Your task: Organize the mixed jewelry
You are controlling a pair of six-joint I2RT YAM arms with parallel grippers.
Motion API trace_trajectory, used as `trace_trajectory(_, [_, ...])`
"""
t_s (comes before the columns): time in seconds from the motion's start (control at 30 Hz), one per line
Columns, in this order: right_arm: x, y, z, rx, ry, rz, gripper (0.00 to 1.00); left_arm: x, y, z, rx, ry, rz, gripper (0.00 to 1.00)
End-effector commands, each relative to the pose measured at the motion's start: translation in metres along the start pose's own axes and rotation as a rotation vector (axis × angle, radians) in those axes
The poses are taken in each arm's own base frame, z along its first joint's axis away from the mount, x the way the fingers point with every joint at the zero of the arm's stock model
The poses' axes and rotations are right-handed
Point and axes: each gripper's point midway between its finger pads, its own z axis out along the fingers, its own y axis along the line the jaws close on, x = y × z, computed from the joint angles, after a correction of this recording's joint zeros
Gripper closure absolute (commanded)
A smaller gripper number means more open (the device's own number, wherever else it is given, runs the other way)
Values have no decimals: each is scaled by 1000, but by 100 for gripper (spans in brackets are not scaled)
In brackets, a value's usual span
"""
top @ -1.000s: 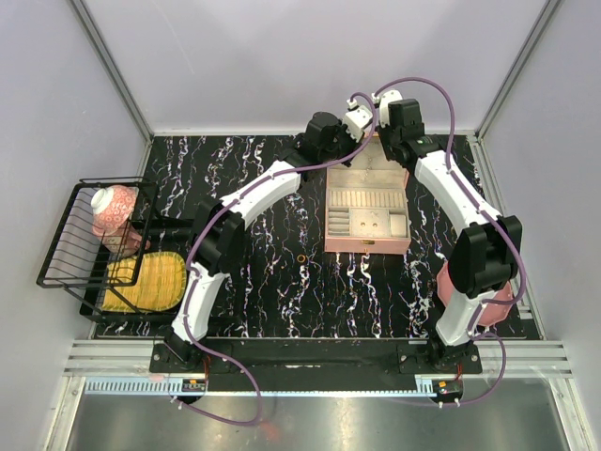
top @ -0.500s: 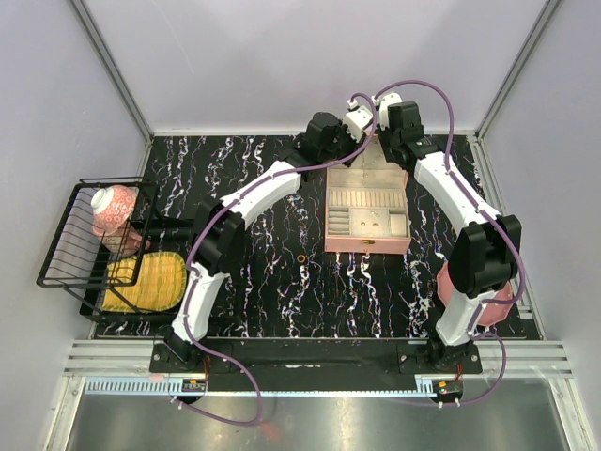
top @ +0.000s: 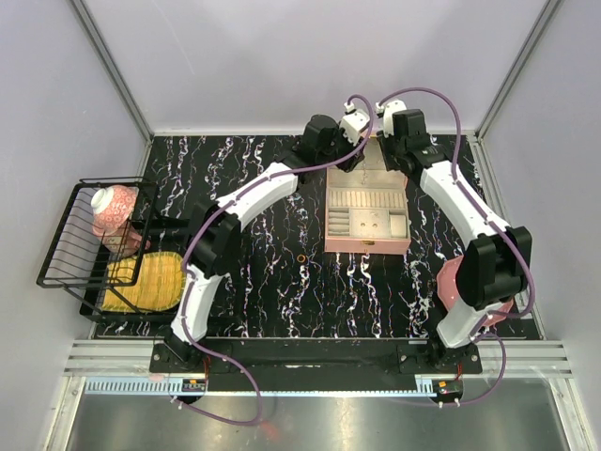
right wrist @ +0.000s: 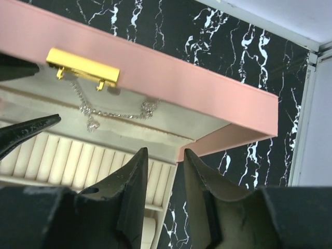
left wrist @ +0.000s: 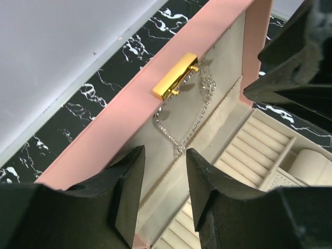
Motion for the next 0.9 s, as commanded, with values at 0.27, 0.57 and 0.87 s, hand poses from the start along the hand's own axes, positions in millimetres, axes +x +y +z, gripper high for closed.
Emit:
trace_trajectory(0.27, [4, 12, -34, -101, -62, 29, 50, -39, -14, -62, 27, -41, -43, 46])
trace_trajectory(0.57, [24, 22, -58, -181, -40, -8, 44, -12, -38, -120, 88, 58, -22, 28])
trace_trajectory(0.87, [36, 33, -79, -254, -32, -23, 42, 44, -32, -172, 17, 202, 92, 15])
